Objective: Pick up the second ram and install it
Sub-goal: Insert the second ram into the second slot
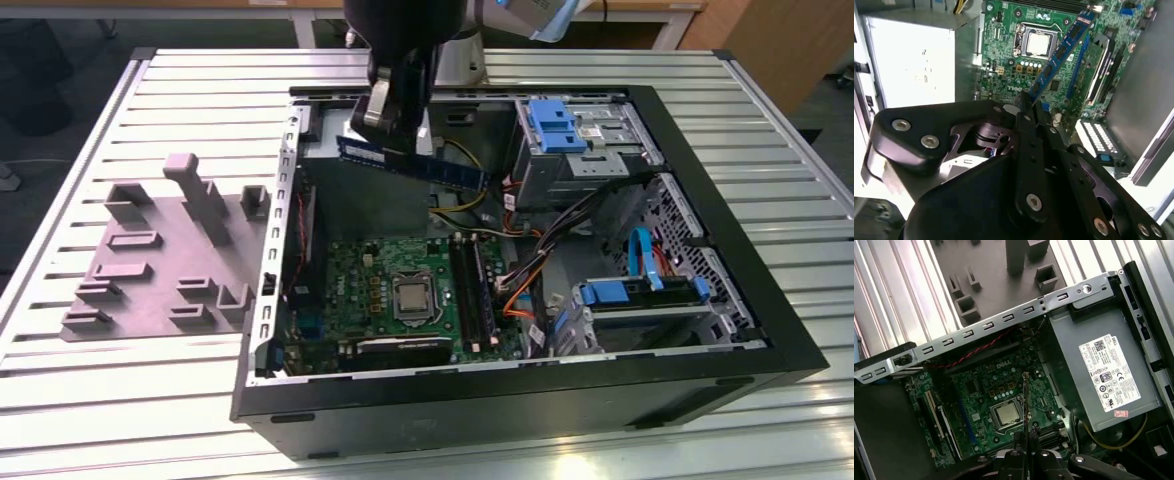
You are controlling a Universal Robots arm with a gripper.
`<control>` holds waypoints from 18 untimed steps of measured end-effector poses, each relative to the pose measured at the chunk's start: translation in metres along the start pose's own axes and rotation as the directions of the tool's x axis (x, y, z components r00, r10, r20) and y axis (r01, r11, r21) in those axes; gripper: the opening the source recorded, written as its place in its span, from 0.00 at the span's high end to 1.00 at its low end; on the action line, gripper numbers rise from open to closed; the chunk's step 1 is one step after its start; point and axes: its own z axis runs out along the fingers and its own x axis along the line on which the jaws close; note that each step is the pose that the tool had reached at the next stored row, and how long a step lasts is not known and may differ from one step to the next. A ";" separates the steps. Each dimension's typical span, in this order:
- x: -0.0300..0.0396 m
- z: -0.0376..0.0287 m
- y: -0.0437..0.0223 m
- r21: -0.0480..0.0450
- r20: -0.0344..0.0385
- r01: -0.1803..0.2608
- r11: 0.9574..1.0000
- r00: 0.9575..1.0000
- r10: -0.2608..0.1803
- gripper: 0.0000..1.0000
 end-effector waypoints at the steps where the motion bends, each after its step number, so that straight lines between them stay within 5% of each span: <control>1: 0.0000 0.0001 0.0000 0.000 0.000 -0.014 1.000 1.000 0.014 0.86; 18: 0.0000 0.0006 0.0000 0.000 0.001 -0.051 0.999 0.999 0.051 0.86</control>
